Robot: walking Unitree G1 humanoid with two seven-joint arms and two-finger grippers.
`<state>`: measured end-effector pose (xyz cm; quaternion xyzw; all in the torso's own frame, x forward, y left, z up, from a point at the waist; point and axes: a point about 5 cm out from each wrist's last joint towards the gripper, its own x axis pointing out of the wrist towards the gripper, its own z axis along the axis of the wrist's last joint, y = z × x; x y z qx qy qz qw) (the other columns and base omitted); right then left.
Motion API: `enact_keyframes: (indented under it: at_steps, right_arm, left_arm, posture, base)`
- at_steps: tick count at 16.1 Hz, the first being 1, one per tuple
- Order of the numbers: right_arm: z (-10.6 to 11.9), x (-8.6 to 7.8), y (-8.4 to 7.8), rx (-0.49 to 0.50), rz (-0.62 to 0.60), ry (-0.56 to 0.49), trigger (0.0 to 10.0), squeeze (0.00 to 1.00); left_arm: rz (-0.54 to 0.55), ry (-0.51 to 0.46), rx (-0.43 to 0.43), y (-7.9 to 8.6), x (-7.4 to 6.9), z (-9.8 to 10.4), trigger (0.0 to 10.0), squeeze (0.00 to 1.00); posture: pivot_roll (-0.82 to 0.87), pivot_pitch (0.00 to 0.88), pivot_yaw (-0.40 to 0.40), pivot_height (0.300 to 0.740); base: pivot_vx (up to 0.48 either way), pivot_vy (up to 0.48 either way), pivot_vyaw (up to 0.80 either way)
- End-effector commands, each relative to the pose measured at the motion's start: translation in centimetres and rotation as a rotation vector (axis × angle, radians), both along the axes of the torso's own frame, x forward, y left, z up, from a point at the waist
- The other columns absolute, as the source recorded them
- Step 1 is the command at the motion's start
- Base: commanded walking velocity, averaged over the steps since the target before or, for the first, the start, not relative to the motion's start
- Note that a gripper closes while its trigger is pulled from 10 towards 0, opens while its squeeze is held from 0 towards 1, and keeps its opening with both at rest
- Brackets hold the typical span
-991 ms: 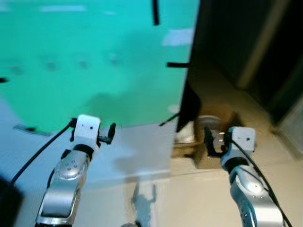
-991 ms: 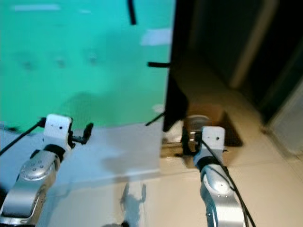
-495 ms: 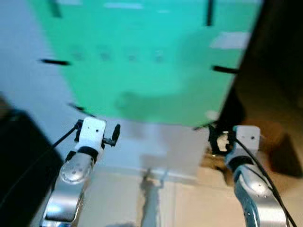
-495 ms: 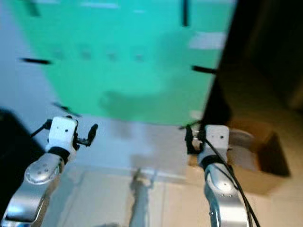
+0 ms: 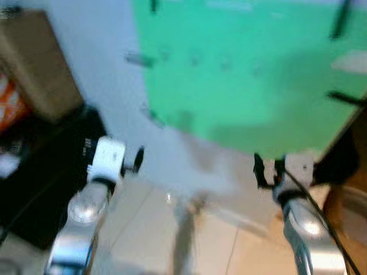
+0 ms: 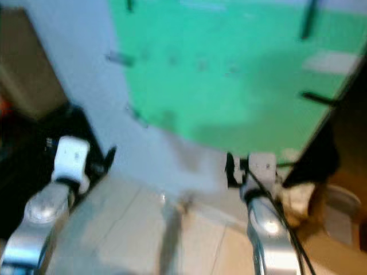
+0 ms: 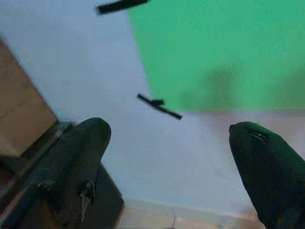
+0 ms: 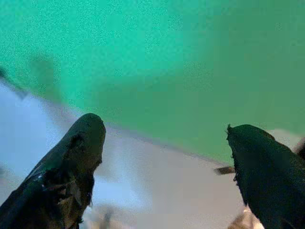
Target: Hang keys on a hook
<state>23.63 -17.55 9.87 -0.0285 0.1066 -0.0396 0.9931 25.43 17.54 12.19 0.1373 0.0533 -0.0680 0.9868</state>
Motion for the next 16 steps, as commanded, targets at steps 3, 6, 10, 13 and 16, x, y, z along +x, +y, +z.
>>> enact_keyframes:
  at_steps: [3,6,10,13,16]
  right_arm:
    - [0.51,0.26,0.71,0.002,0.057,-0.032,10.0,1.00]
    - [0.58,0.46,0.84,0.017,0.058,-0.036,10.0,1.00]
    - [0.52,0.72,0.85,0.018,0.056,-0.032,10.0,1.00]
    - [0.58,0.87,0.84,0.003,0.042,-0.038,10.0,1.00]
    - [0.58,0.83,0.72,0.006,0.028,-0.037,10.0,1.00]
  left_arm:
    - [-0.007,0.000,-0.012,-0.02,-0.16,0.03,10.0,1.00]
    - [0.000,-0.009,-0.022,0.13,-0.11,0.17,10.0,1.00]
    - [0.006,-0.014,-0.025,0.24,-0.12,0.23,10.0,1.00]
    - [0.008,-0.017,-0.024,0.31,-0.14,0.29,10.0,1.00]
    - [0.005,-0.016,-0.021,0.35,-0.16,0.26,10.0,1.00]
  posture:
    - [-0.09,0.000,0.015,0.740]
    - [-0.08,0.000,0.008,0.740]
    - [-0.07,0.000,0.001,0.740]
    - [-0.07,0.000,0.002,0.740]
    - [-0.08,0.000,0.006,0.740]
  base:
    - [0.081,0.000,0.80]
    - [0.286,0.000,0.80]
    - [0.353,0.000,0.80]
    - [0.371,0.000,0.00]
    - [0.370,0.000,0.00]
